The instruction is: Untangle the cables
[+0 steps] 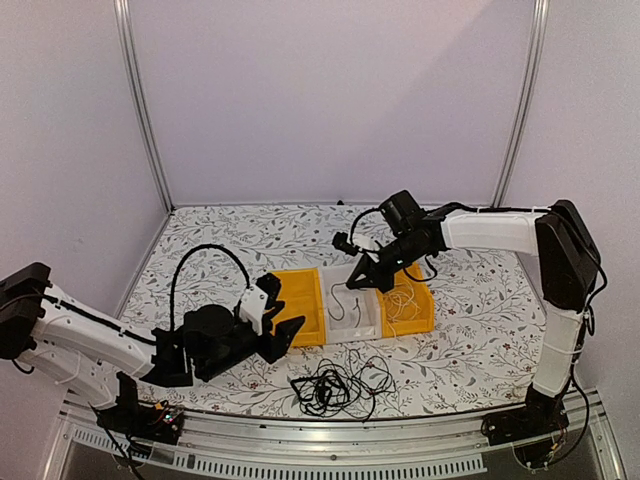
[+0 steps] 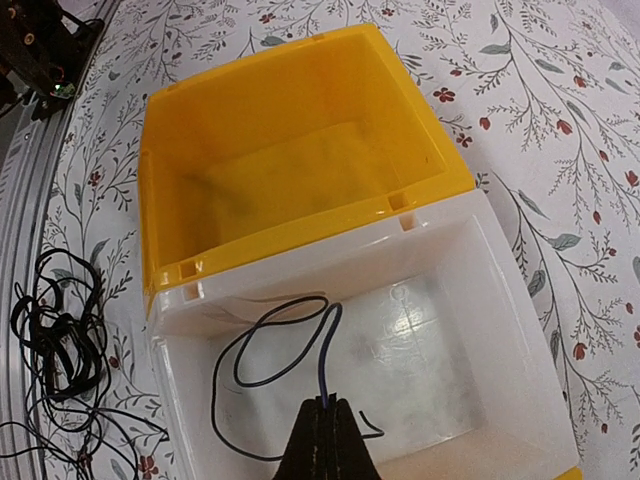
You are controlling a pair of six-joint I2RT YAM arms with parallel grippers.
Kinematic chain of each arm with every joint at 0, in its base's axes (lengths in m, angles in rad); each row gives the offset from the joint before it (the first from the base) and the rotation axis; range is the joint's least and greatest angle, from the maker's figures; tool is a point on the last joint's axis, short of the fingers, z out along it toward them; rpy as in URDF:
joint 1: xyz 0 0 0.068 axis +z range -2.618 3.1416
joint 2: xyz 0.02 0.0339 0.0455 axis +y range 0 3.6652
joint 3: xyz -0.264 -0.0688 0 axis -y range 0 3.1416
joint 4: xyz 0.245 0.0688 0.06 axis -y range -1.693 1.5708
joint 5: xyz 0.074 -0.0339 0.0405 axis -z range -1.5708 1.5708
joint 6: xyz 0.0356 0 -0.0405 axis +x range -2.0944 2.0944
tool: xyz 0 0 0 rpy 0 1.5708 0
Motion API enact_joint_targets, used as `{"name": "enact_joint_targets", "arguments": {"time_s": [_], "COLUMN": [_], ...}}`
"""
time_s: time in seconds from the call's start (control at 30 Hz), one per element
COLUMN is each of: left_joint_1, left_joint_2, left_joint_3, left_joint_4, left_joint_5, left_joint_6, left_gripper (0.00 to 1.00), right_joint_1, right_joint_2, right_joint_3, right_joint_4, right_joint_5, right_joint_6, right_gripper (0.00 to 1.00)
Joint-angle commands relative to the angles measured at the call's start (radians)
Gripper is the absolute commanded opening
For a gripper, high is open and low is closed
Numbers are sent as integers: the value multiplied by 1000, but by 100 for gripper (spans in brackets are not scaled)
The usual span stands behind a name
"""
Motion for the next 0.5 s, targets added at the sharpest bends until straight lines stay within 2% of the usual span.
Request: {"name": "enact_joint_targets", "arguments": {"time_s": [0.0, 0.07, 0.27, 0.33, 0.47], "left_joint_1": [14, 14, 13, 14, 14], "left_joint_2": [29, 38, 46, 45, 42], "left_joint_3": [29, 34, 44, 55, 77], "left_joint_4": [13, 9, 2, -11, -38], "left_joint_5": [6, 4, 1, -2, -5], "left_joint_6": [8, 6, -2, 1, 3], "left_gripper": [52, 52, 52, 52, 52], "right_joint_1": [-3, -2, 1, 5, 7], "right_joint_2": [47, 53, 28, 19, -9], "right_joint_3": [49, 56, 54, 56, 36], "right_joint_4": [-20, -24, -23, -41, -53], "right_joint_5": [41, 61, 96, 103, 121], "right_joint_6": [27, 27, 21, 14, -10], "right_gripper": [2, 6, 10, 24, 40]}}
